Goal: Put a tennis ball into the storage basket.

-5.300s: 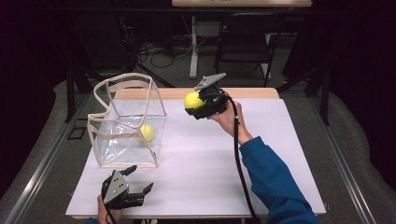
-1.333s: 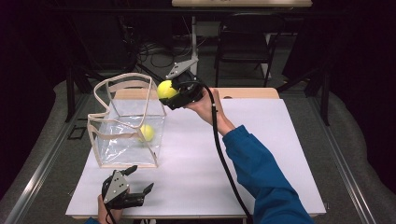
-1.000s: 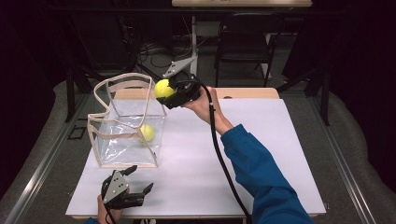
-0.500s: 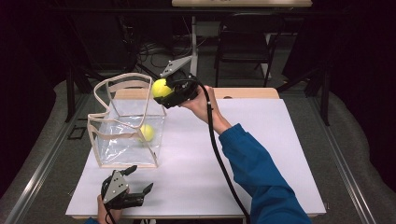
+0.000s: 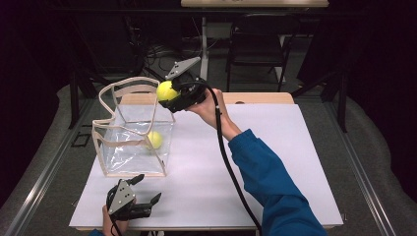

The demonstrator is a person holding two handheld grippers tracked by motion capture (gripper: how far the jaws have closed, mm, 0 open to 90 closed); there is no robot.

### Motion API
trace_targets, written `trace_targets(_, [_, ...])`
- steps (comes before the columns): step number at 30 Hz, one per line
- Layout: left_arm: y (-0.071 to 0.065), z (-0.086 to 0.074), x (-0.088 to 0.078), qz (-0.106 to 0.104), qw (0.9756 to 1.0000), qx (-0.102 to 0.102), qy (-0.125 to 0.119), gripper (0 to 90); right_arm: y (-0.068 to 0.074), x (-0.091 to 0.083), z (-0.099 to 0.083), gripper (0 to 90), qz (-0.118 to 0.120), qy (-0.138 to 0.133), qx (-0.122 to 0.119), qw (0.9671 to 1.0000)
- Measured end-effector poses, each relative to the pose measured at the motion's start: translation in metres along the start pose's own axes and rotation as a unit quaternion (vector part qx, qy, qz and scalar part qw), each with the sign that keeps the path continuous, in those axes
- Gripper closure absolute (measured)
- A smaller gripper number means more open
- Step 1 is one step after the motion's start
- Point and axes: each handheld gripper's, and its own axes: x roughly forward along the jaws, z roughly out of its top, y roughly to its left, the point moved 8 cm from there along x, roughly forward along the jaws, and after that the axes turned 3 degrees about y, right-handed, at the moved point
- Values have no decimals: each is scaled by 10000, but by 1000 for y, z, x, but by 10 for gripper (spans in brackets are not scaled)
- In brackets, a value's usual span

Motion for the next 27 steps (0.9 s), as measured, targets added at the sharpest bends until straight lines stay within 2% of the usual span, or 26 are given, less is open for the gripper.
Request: trace_targets(27, [0, 0, 0, -8, 10000, -33, -12, 161, 2, 10, 13, 263, -24, -56, -24, 10000])
